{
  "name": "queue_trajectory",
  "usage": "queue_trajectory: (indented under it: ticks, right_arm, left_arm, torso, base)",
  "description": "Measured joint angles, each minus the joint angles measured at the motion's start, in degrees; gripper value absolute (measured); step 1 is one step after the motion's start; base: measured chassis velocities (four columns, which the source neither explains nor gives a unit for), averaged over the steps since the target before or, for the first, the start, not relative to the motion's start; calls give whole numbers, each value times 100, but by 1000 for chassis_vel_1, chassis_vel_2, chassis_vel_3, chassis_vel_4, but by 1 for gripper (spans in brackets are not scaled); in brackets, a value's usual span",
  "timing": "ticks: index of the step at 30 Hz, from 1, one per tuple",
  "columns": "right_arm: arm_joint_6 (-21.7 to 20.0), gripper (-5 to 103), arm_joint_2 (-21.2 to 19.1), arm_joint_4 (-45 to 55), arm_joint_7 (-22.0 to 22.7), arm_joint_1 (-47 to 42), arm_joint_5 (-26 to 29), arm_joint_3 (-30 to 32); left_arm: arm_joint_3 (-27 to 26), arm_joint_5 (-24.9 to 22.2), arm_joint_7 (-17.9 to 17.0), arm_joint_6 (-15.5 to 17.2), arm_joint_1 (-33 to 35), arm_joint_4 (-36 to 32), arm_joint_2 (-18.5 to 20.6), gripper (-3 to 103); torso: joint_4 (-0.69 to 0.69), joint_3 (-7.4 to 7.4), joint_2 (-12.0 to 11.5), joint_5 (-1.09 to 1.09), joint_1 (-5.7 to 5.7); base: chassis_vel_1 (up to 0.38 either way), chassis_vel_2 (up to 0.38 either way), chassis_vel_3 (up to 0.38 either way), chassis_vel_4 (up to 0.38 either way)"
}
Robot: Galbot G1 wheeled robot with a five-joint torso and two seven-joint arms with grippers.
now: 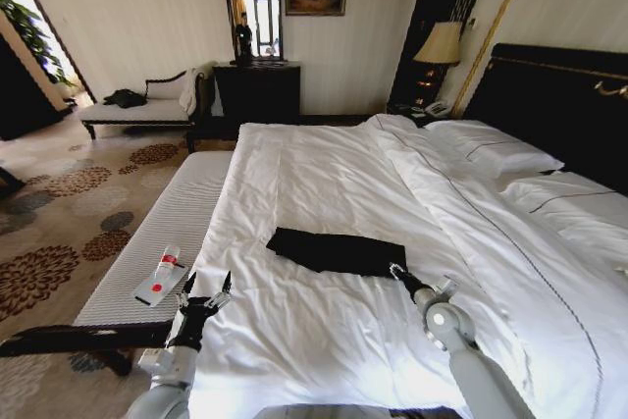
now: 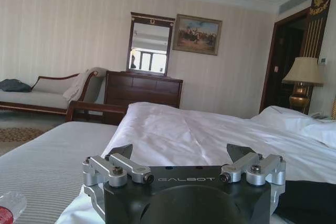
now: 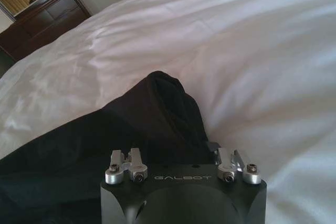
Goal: Fold the clothes on the bed.
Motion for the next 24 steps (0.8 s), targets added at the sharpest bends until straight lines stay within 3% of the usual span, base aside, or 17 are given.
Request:
queue_trajectory:
  ticks: [6,8,15,17,20,21,22,24]
  right_arm:
    - [-307,74,64,-92,176,217,962,13]
    - [-393,84,133,-192,226,369,1299,4]
    - [-524,103,246,-280,262,498,1495,-69]
    - [-526,103,272,-287,273,510,1496,-79]
    - [-502,90,297,-293,260,540,1496,-108]
    - [-487,90,297,-283,251,554,1500,-116]
    - [-480,79,294,-262,250,578,1527,-127]
    - [-480,79,289,-239,255,595,1557,-128]
  left_arm:
    - [58,7,-85,27,-42,27,11,100]
    - [20,10,-103,62,10,10,40,100]
    - [-62,-38,-148,96,29,-44,97,100]
    - [-56,-39,-155,97,20,-41,94,100]
    - [-37,-40,-162,99,9,-16,73,100]
    - [-34,-38,-163,99,9,-5,64,100]
    - [-32,-37,-163,99,9,2,58,100]
    - [-31,-36,-163,99,10,5,55,100]
  torso:
    - [-1,0,0,-1,0]
    - [2,0,0,-1,0]
    - [-1,0,1,-1,0]
    - [-2,0,1,-1,0]
    - [-2,0,0,0,0]
    - [-1,1,0,2,0]
    - [1,1,0,3,0]
    - [2,1,-1,3,0]
  base:
    - [0,0,0,0]
    - [0,0,0,0]
    - [0,0,0,0]
    - [0,0,0,0]
    - [0,0,0,0]
    - [0,0,0,0]
    - [0,0,0,0]
    - [0,0,0,0]
